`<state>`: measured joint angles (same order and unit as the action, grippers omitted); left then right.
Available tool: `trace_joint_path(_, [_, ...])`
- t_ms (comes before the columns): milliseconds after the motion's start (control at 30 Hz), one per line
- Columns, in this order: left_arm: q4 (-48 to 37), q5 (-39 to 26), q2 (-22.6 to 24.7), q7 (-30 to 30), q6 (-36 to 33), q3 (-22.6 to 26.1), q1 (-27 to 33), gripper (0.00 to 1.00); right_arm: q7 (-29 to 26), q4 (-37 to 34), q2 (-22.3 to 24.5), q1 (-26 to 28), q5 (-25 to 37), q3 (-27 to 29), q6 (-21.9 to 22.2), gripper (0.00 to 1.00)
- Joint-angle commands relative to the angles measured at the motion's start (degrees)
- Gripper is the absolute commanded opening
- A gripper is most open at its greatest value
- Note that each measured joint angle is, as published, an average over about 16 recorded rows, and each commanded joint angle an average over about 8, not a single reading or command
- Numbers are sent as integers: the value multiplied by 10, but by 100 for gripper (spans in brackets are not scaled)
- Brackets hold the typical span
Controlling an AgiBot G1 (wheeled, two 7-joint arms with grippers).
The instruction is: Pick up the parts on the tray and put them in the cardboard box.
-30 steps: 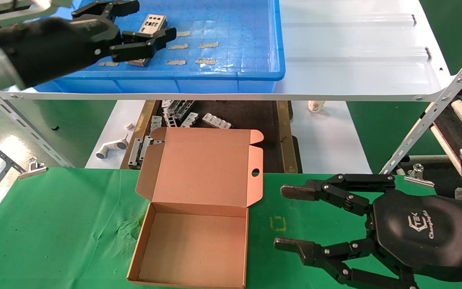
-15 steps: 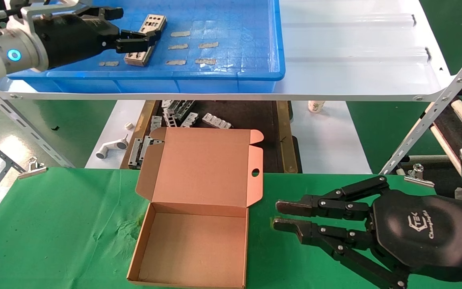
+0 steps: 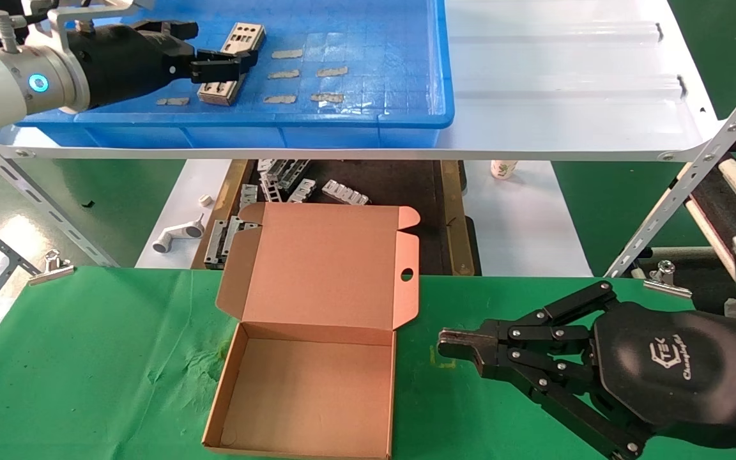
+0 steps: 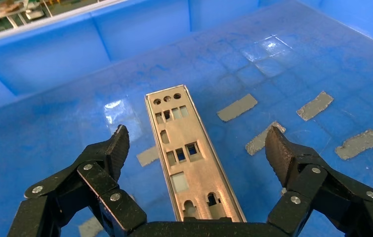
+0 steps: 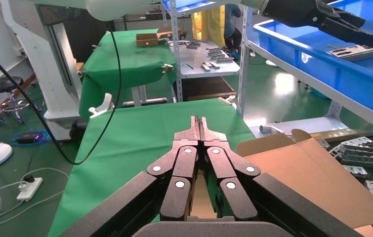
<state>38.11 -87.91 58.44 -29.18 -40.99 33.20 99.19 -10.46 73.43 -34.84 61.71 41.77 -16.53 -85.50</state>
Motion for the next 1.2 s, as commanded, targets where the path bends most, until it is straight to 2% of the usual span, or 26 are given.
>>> trace_joint_path(33, [-4, -1, 1, -9, 0, 1, 1, 3, 0, 0, 0, 0, 0, 0, 0, 0])
trace_joint_path(100, [-8, -3, 3, -16, 1, 2, 2, 0, 0, 0, 0, 0, 0, 0, 0, 0])
trace_joint_path(1200, [-2, -39, 10, -78, 36, 18, -8, 0, 1, 0, 1, 0, -1, -1, 1, 0])
